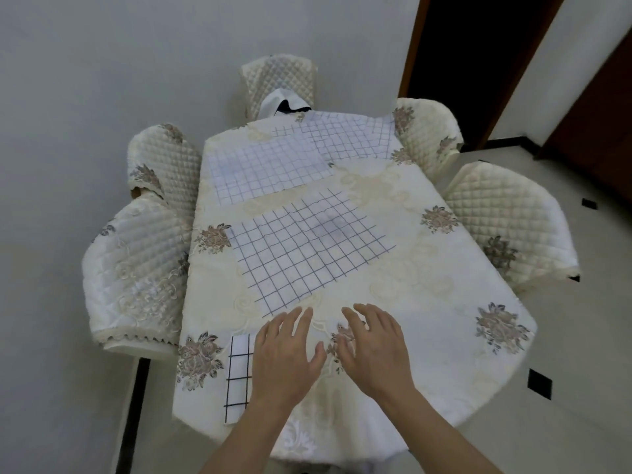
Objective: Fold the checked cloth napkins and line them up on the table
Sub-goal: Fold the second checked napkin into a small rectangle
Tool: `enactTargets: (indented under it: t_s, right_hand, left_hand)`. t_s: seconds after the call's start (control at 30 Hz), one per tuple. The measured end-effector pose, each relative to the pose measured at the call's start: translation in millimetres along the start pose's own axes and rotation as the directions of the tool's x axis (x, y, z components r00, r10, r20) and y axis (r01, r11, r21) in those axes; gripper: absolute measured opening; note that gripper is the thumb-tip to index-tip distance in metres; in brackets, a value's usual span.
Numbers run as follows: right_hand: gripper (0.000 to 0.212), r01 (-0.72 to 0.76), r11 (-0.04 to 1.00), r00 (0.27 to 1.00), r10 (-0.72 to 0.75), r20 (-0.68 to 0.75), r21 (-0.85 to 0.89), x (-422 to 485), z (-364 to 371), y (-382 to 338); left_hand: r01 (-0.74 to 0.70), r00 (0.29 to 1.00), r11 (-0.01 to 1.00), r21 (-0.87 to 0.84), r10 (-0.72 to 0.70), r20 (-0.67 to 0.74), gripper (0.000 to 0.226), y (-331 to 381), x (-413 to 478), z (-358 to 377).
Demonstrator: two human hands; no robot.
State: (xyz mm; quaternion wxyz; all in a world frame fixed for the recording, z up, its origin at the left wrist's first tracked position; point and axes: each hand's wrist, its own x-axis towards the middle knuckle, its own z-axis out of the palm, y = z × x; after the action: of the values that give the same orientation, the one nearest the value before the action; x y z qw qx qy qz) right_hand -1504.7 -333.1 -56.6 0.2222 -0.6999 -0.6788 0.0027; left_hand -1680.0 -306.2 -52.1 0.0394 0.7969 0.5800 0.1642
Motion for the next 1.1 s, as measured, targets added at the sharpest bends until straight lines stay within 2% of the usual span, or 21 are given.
enactTargets:
  t_s: [0.1, 0.27, 0.37, 0.5, 0.63, 0.9, 1.1]
  right_hand:
    - [0.045, 0.03, 0.999, 0.999, -0.03, 0.022, 0.014, 1.4, 2.7, -9.3]
    - [0.046, 0.212, 0.975, 0.97, -0.218, 0.107, 0.064, 10.9, 25.1, -57.1]
    - [0.046, 0.325, 0.933, 0.929, -0.346, 0.131, 0.155, 12.7, 40.3, -107.6]
    - [0.045, 0.459, 0.85, 0.865, -0.494, 0.089, 0.259, 5.8, 57.4, -182.8]
    - [0.044, 0.517, 0.793, 0.814, -0.572, 0.1, 0.323, -11.6, 72.2, -255.8]
    - [0.046, 0.558, 0.75, 0.764, -0.631, 0.133, 0.356, -30.4, 105.8, -373.8]
    - [0.044, 0.598, 0.724, 0.736, -0.666, 0.123, 0.342, -13.2, 132.8, -428.7]
  left_hand:
    - [0.037, 0.999, 0.999, 0.0, -0.037, -0.032, 0.058, -10.3, -4.3, -8.1]
    - [0.258, 0.964, 0.966, 0.026, -0.255, -0.07, 0.06, -51.8, -37.0, -33.8]
    - [0.389, 0.918, 0.921, 0.012, -0.386, -0.097, 0.056, -82.1, -71.4, -51.1]
    - [0.532, 0.839, 0.846, 0.036, -0.521, -0.157, 0.055, -120.8, -124.4, -82.1]
    - [0.637, 0.765, 0.767, 0.082, -0.614, -0.195, 0.057, -166.1, -179.9, -111.3]
    - [0.742, 0.661, 0.667, 0.061, -0.714, -0.23, 0.062, -246.7, -243.7, -151.6]
    - [0.747, 0.653, 0.663, 0.059, -0.714, -0.253, 0.058, -306.9, -244.9, -173.0]
